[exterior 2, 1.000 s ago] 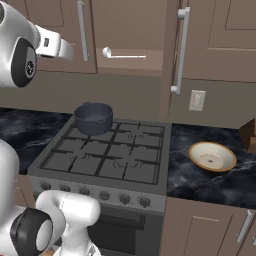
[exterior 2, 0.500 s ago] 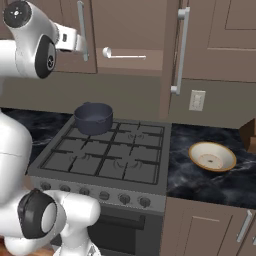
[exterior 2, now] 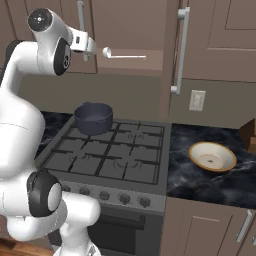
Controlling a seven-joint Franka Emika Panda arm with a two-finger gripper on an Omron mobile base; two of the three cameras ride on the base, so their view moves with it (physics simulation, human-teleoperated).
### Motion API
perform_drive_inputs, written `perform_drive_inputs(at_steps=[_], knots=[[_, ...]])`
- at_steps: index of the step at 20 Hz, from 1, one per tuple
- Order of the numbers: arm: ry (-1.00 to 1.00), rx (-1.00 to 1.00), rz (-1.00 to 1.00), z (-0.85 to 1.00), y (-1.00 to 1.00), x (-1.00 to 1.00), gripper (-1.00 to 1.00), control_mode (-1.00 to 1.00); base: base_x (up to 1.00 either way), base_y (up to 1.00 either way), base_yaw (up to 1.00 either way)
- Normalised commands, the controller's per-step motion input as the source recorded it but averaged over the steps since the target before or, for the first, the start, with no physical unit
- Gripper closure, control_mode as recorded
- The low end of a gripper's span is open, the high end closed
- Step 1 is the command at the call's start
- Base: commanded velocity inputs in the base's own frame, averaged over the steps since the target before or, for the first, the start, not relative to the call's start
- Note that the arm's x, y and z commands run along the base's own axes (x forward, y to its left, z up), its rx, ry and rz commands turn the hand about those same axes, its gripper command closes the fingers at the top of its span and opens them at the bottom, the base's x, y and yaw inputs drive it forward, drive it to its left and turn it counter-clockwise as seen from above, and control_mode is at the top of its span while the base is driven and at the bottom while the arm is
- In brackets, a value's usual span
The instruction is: Open the cabinet and move the ladle to the pot. Then close the cabinet.
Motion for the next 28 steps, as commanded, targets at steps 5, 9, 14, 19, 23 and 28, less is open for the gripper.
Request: perform_drive_inputs(at_steps=[5, 9, 14, 19, 23, 28], knots=[[0.00, 0.00, 0.00, -0.06, 0.00, 0.65, -1.00, -1.00, 0.00, 0.00, 0.00], [0.00, 0.00, 0.00, -0.05, 0.01, 0.63, -1.00, -1.00, 0.00, 0.00, 0.00], [-0.02, 0.00, 0.00, -0.10, 0.09, 0.54, -1.00, -1.00, 0.00, 0.00, 0.00], [-0.03, 0.00, 0.00, -0.09, 0.19, 0.49, 1.00, -1.00, 0.00, 0.00, 0.00], [-0.04, 0.00, 0.00, -0.10, 0.18, 0.48, 1.00, -1.00, 0.00, 0.00, 0.00], [0.00, 0.00, 0.00, -0.09, 0.87, -0.11, 1.00, -1.00, 0.00, 0.00, 0.00]])
